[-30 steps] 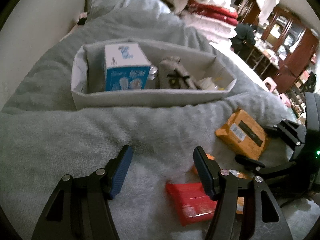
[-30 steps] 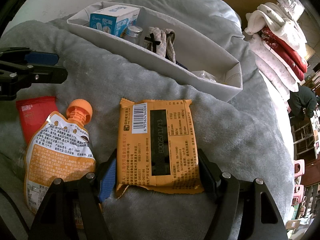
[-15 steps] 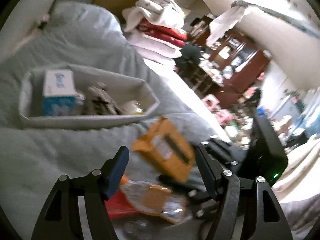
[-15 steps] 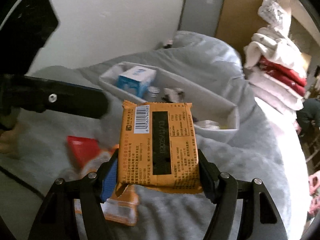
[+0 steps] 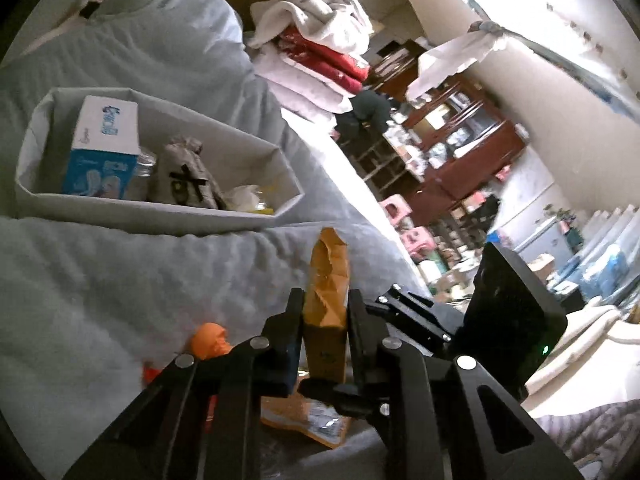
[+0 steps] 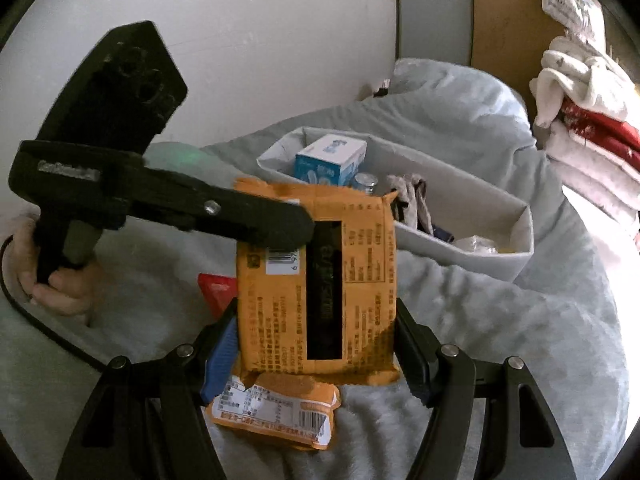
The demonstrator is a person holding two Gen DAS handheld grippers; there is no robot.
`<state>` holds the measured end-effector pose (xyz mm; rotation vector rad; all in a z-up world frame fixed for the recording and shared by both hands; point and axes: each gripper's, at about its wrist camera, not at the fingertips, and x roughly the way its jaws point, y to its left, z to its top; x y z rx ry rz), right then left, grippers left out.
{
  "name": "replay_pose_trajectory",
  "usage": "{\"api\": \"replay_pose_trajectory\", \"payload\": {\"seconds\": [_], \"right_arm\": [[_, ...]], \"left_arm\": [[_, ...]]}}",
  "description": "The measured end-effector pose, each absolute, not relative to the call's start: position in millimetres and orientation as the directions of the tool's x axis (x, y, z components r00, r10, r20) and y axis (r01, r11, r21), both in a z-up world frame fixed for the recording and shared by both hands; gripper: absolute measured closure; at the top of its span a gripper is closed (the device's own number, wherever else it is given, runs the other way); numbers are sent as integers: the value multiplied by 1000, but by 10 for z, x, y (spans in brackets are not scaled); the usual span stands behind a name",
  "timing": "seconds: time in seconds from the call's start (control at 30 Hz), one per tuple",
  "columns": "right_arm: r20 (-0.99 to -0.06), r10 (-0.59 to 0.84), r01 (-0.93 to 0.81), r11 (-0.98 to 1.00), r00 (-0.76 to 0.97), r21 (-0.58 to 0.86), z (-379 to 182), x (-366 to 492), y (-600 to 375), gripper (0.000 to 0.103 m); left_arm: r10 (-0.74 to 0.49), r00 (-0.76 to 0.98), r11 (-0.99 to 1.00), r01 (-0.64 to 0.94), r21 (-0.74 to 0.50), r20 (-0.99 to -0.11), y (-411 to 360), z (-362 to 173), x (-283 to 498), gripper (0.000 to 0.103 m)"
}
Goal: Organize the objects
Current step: 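Grasp the orange packet with the left tool while the right tool releases it, then lower the orange packet into the bin and open the left tool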
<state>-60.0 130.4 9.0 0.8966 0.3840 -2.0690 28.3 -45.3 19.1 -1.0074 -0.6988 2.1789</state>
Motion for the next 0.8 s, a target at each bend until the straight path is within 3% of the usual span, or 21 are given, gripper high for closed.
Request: {"api": "replay_pose_trajectory", "payload": {"seconds": [0.1, 0.53, 0.7, 0.8], "right_arm": [[-754, -551, 770, -631, -359, 95, -17, -720, 1330, 25], [-789, -547, 654, -710, -280, 260, -135, -1014, 1599, 25], [-808, -520, 657, -716, -278, 235, -162, -1021, 1585, 25], [-810, -521, 657, -715, -271, 240, -178, -1053, 1595, 25]], "left_arm": [[667, -551, -713, -279, -643, -501, -480, 201, 296, 83], [467, -721, -816, -128, -563, -513, -809, 253, 341, 83], [400, -747, -894, -190, -406, -532, -700, 473, 172, 83], [347, -756, -937, -255, -239, -555, -541, 636, -15, 83]]}}
